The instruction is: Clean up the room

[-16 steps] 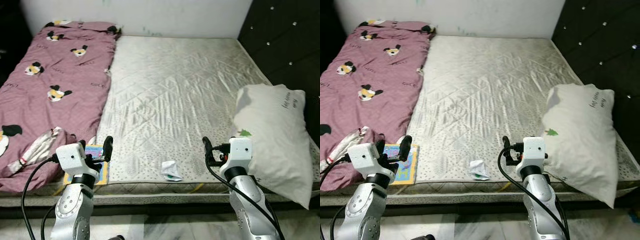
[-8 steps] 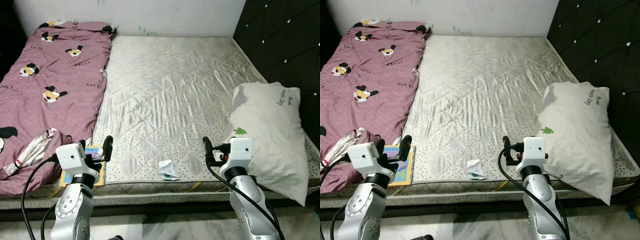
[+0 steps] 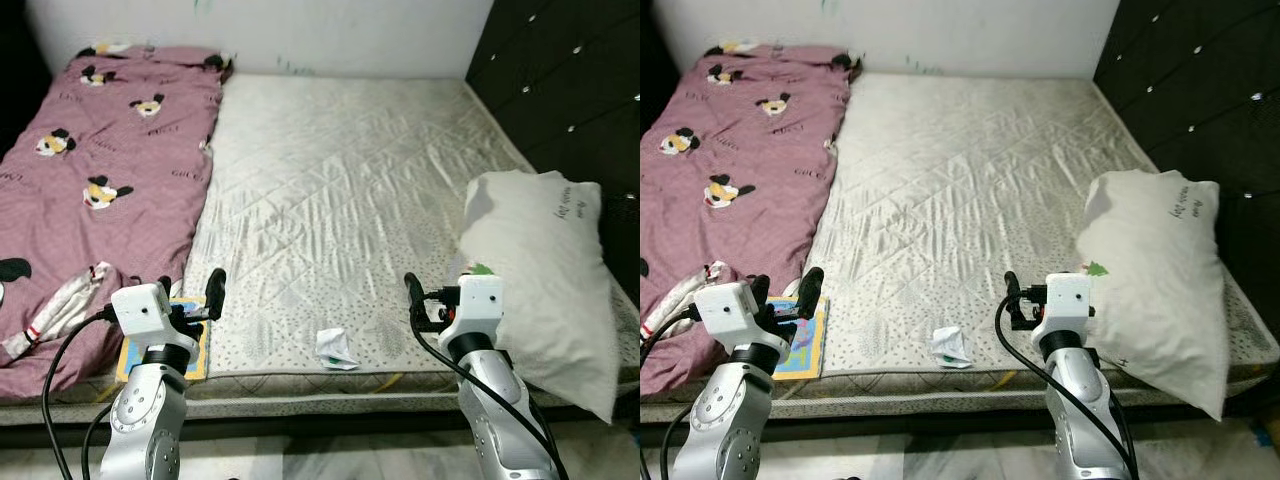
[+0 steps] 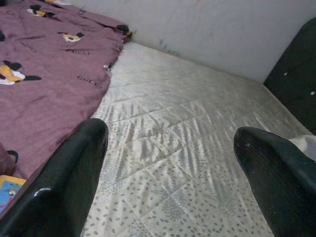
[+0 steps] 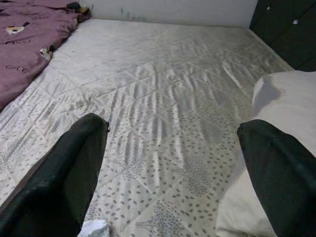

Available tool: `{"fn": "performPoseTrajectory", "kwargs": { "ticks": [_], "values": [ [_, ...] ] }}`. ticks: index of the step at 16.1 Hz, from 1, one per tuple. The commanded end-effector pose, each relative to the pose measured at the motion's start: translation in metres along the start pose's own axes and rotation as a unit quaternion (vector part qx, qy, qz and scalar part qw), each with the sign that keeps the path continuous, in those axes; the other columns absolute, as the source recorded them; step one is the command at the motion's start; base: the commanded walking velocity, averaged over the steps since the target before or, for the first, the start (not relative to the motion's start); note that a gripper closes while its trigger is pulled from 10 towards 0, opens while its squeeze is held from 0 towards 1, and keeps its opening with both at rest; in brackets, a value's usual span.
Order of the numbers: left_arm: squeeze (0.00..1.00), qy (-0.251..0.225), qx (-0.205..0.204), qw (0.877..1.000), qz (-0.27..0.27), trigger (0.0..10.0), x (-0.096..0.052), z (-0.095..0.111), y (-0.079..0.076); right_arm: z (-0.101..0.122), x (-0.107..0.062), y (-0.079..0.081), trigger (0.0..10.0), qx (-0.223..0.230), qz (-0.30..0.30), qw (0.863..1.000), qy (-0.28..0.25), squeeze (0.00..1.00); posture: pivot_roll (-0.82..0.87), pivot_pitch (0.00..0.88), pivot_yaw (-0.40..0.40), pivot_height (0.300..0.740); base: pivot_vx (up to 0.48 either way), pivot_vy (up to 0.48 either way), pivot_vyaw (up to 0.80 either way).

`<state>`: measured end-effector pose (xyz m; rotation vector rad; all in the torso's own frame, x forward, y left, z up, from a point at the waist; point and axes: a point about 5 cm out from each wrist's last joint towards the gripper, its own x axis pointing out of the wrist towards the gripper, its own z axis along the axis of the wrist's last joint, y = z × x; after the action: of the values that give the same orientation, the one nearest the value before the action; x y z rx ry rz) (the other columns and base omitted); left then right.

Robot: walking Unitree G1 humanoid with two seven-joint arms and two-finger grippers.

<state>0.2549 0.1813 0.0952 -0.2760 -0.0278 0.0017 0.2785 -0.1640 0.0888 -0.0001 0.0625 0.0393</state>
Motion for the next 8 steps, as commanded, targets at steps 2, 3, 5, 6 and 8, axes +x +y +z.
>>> {"fn": "performPoseTrajectory", "kwargs": {
  "ticks": [2, 3, 5, 6, 8],
  "values": [
    [0.0, 0.007, 0.003, 1.0, -0.001, 10.0, 0.0004, -0.002, 0.002, -0.0018, 0.0013, -0.0022, 10.0, 0.001, -0.006, 1.0, 0.005, 0.0, -0.02, 0.097, -0.046, 0.74, 0.292, 0.0, 0.0],
    [0.0, 0.006, 0.003, 1.0, -0.002, 10.0, 0.0006, -0.0018, 0.0018, -0.0017, 0.0013, -0.0023, 10.0, 0.002, -0.006, 1.0, 0.005, 0.0, -0.02, 0.097, -0.046, 0.74, 0.319, 0.0, 0.0],
    [0.0, 0.006, 0.005, 1.0, -0.002, 10.0, 0.0005, -0.0017, 0.0015, -0.0017, 0.0009, -0.0032, 10.0, 0.004, -0.008, 1.0, 0.005, 0.0, -0.02, 0.097, -0.046, 0.74, 0.324, 0.0, 0.0],
    [0.0, 0.005, 0.005, 1.0, -0.002, 10.0, 0.0004, -0.0016, 0.0015, -0.0017, 0.0009, -0.0032, 10.0, 0.004, -0.008, 1.0, 0.005, 0.0, -0.02, 0.097, -0.046, 0.74, 0.322, 0.0, 0.0],
    [0.0, 0.006, 0.005, 1.0, -0.002, 10.0, 0.0005, -0.0019, 0.0015, -0.0016, 0.001, -0.0034, 10.0, 0.005, -0.009, 1.0, 0.004, 0.0, -0.02, 0.097, -0.046, 0.74, 0.326, 0.0, 0.0]
  ]
}}
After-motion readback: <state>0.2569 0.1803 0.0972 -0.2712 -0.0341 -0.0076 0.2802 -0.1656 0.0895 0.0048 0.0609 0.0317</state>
